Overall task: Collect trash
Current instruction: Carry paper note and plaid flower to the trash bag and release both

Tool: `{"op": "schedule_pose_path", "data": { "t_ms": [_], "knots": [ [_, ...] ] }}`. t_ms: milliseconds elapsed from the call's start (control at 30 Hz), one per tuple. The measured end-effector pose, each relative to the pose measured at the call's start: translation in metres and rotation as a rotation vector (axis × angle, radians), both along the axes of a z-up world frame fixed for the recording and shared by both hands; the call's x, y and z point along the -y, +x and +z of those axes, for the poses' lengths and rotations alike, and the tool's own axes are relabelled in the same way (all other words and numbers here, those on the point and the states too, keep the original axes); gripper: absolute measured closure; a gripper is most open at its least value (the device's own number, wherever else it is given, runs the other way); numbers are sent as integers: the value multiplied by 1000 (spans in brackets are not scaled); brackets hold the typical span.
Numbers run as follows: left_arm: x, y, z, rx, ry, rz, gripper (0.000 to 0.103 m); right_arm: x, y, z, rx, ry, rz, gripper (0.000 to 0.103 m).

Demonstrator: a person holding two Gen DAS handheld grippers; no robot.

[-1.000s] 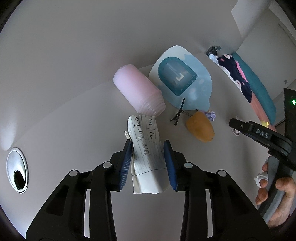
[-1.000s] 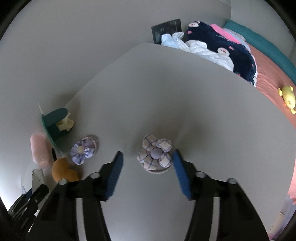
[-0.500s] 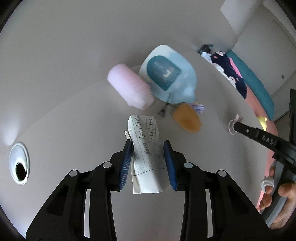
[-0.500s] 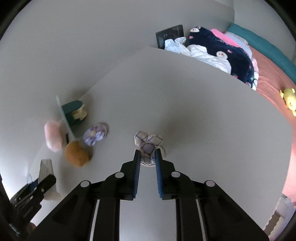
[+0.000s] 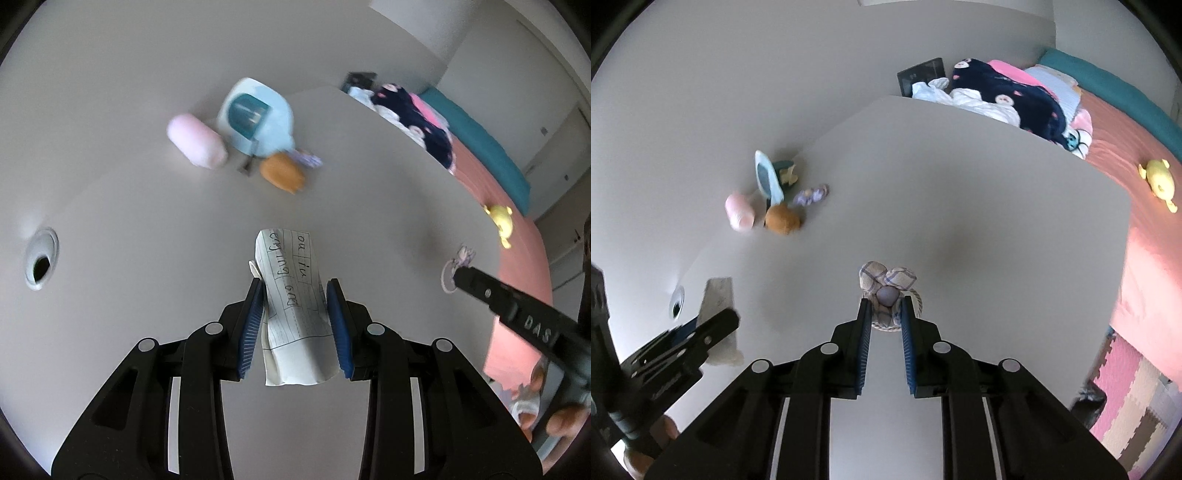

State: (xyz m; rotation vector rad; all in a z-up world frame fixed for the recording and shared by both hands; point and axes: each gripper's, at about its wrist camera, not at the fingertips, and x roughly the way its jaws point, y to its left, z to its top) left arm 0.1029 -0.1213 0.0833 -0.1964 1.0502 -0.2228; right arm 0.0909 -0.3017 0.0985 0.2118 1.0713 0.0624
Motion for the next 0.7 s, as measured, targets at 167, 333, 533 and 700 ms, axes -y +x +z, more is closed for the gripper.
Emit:
{"op": "schedule_pose_path", "data": {
  "t_ms": [167,333,533,700],
  "knots": [
    [36,-30,5,17,6,-58,68,25,-48,3,17,11,-25,85],
    [75,-60,7,34,10,-129,67,57,-99,5,37,31,-71,85],
    [127,-94,4,41,24,-233,67,98,-154,4,53,45,-138,85],
    [182,-125,-2,37,28,-340,67,143,-204,3,71,64,-228,85]
  ]
}}
